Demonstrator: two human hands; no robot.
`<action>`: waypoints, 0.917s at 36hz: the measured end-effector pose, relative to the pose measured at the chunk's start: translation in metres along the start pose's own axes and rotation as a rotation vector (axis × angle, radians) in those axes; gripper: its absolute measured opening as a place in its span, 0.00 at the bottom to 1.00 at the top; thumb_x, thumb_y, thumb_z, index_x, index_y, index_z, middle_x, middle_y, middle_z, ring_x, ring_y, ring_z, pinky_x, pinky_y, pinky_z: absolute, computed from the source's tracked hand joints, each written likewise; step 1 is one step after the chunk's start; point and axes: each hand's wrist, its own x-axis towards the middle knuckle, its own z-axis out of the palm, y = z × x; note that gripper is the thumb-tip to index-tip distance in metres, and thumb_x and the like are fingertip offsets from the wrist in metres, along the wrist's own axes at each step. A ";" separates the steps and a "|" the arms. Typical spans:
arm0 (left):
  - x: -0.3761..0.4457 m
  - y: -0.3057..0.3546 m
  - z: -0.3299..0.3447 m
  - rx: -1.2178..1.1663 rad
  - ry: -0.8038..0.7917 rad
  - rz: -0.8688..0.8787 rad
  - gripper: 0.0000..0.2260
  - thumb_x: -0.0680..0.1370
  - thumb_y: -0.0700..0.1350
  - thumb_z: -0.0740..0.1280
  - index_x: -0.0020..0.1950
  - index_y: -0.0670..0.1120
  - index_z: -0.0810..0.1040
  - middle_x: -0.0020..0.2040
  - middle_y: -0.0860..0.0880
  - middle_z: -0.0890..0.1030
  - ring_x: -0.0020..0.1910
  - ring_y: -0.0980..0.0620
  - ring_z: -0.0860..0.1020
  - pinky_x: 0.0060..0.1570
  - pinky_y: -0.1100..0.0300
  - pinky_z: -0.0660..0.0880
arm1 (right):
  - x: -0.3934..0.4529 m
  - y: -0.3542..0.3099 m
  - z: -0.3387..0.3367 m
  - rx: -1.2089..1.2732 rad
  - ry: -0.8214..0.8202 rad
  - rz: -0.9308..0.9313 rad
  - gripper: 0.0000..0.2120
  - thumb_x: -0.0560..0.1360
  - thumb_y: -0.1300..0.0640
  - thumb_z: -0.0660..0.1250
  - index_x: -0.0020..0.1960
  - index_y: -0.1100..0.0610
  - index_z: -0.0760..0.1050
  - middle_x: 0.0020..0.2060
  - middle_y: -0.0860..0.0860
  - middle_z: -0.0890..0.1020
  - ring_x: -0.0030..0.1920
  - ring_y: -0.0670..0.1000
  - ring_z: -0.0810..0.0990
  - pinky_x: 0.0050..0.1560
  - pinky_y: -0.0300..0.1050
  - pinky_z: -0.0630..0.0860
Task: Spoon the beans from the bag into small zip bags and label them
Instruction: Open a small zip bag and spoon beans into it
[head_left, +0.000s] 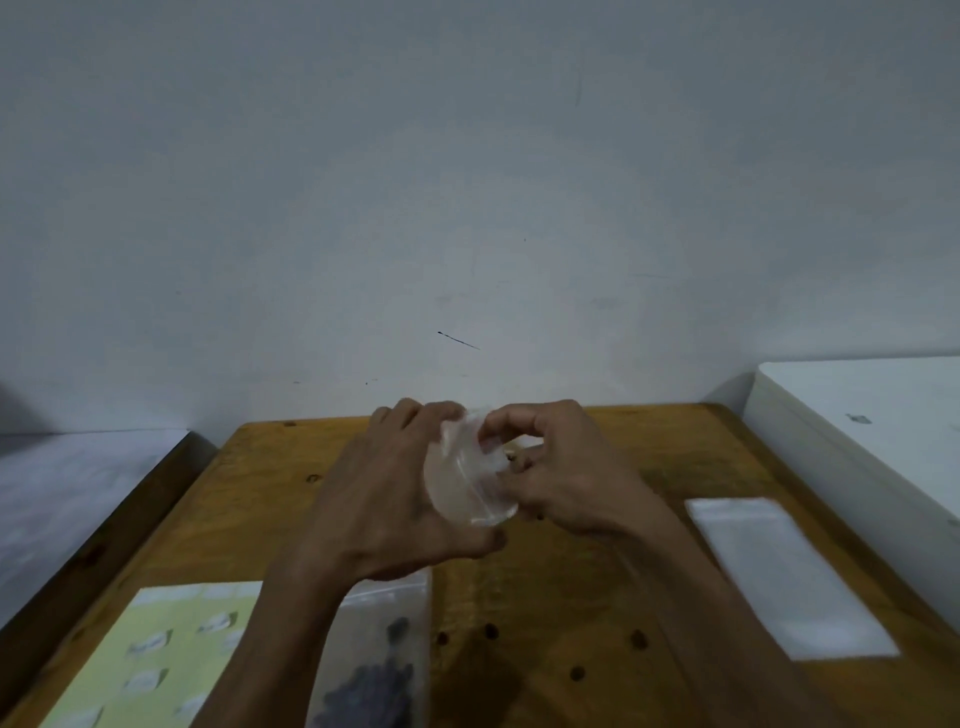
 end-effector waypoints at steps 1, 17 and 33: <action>0.000 -0.001 0.001 0.031 0.005 -0.002 0.46 0.57 0.76 0.67 0.71 0.57 0.66 0.57 0.60 0.70 0.53 0.57 0.69 0.51 0.58 0.74 | 0.001 0.002 0.001 -0.051 0.006 0.001 0.18 0.70 0.68 0.75 0.56 0.53 0.81 0.51 0.45 0.82 0.31 0.48 0.82 0.30 0.38 0.77; 0.014 -0.026 0.028 0.173 -0.139 -0.036 0.45 0.59 0.77 0.62 0.71 0.59 0.61 0.64 0.59 0.69 0.61 0.56 0.68 0.64 0.52 0.67 | 0.019 0.039 0.007 -0.020 -0.093 0.068 0.14 0.71 0.63 0.75 0.56 0.54 0.82 0.51 0.50 0.82 0.44 0.48 0.81 0.40 0.45 0.80; 0.032 -0.050 0.050 -0.221 -0.094 -0.214 0.54 0.60 0.69 0.77 0.77 0.53 0.53 0.63 0.60 0.60 0.62 0.54 0.65 0.59 0.54 0.72 | 0.014 0.115 0.011 0.217 0.310 0.505 0.12 0.76 0.53 0.72 0.57 0.56 0.80 0.40 0.51 0.86 0.36 0.47 0.84 0.35 0.40 0.79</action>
